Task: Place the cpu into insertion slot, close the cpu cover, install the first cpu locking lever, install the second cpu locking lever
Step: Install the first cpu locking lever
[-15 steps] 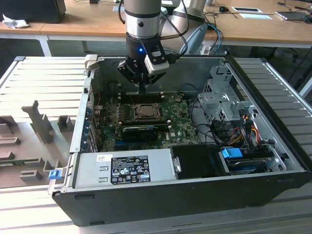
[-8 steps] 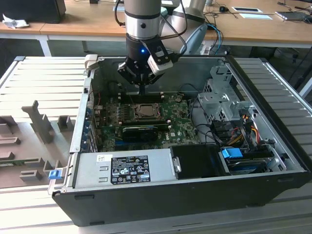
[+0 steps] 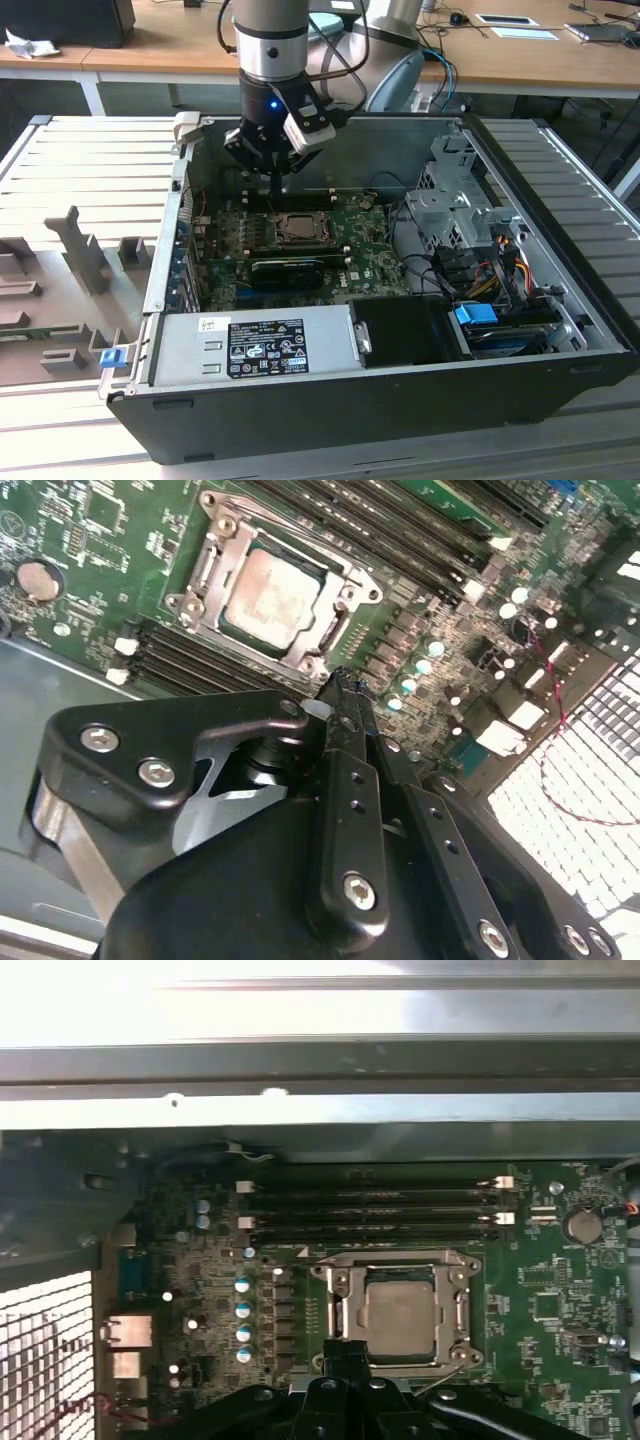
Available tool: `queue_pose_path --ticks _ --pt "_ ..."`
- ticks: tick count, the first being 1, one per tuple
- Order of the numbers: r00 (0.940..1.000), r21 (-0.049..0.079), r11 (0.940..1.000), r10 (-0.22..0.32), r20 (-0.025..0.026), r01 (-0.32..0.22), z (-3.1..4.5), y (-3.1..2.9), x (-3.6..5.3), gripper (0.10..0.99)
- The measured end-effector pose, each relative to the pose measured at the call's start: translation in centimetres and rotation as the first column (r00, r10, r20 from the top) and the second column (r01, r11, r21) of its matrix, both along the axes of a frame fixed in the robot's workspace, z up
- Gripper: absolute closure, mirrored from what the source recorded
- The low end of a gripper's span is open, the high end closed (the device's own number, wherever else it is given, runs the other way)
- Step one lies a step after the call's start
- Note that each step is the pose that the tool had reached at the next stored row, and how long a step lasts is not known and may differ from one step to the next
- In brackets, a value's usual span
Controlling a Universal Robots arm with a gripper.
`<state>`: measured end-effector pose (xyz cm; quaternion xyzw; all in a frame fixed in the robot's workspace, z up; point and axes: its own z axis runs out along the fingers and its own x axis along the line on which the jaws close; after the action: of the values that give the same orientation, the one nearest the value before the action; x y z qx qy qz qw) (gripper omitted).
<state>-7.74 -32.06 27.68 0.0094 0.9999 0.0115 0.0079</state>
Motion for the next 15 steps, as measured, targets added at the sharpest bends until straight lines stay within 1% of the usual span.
queue_pose_path --ticks 6,8,12,14,15 --pt "1.0 0.0 1.0 0.0 0.0 0.0 -0.01 0.0 -1.19 0.98" --pt "1.0 0.0 1.0 0.0 0.0 0.0 -0.01 0.0 -1.44 0.98" --pt "1.0 0.0 1.0 0.0 -0.0001 0.0 -0.02 0.0 -2.55 0.98" --pt "1.0 0.0 1.0 0.0 -0.0001 0.0 -0.03 0.0 -2.87 0.98" --pt "1.0 0.0 1.0 0.0 0.0 0.0 -0.04 0.0 -3.18 0.98"
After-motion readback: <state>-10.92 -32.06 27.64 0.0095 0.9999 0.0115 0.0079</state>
